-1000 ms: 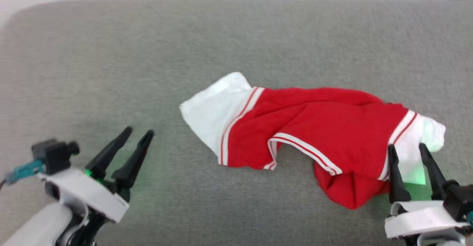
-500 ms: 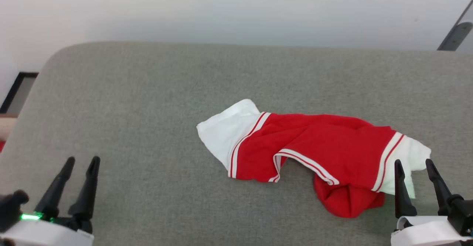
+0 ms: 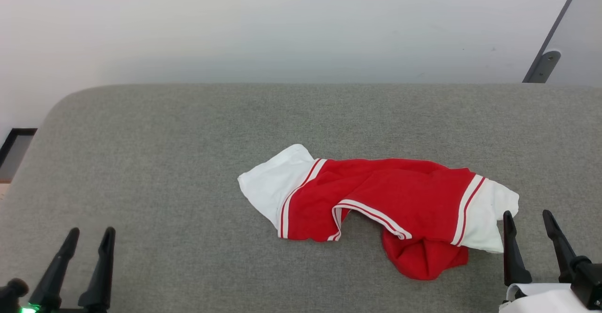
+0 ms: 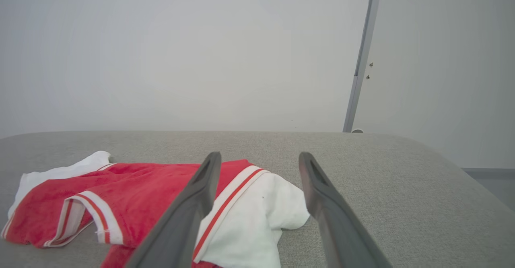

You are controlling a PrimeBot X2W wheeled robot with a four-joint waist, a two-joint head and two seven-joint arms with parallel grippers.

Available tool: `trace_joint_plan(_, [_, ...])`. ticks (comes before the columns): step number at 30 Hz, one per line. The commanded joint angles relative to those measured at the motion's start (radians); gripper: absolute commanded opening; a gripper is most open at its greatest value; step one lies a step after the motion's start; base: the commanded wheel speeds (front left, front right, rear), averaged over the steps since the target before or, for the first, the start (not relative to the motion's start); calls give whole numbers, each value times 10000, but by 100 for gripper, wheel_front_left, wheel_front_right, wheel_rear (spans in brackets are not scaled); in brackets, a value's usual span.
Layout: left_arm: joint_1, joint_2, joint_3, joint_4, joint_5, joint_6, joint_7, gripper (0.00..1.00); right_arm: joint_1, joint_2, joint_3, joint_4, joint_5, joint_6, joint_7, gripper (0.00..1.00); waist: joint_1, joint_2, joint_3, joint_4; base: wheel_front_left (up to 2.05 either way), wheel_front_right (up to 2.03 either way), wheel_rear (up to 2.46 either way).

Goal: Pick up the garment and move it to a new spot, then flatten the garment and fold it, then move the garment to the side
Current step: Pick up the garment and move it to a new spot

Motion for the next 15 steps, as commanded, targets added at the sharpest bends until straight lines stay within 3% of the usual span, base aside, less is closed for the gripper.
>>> trace_joint_plan(1, [123,-40,-60,-13,82,18,3,100,139,-2,49,-17,-13,-12,-9,100,0,0,8,-6,0,0,0])
trace_joint_plan(15, [96,-61,-25,-218,110,18,3,100,144,-2,164,51,-63,-12,-9,100,0,0,75,-53,0,0,0])
